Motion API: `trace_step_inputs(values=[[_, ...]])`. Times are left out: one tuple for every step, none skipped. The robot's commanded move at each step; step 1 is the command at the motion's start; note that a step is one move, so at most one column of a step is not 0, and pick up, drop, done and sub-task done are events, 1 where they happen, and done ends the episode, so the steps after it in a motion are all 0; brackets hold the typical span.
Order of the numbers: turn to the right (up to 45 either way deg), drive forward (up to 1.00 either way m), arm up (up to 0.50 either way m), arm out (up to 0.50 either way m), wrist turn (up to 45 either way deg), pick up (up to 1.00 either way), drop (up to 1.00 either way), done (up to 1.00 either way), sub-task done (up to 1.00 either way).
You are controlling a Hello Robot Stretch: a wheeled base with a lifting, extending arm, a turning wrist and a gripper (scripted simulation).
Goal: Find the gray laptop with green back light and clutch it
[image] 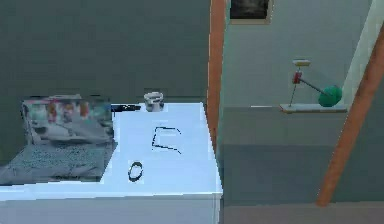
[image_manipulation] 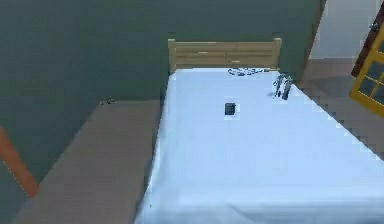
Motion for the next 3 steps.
trace_step_inputs(values=[[-45.0,0.0,0.0,0.0,0.0,0.0,0.0,0.0,0.0],[-45.0,0.0,0.0,0.0,0.0,0.0,0.0,0.0,0.0],[-33.0,0.0,0.0,0.0,0.0,0.0,0.0,0.0,0.0]])
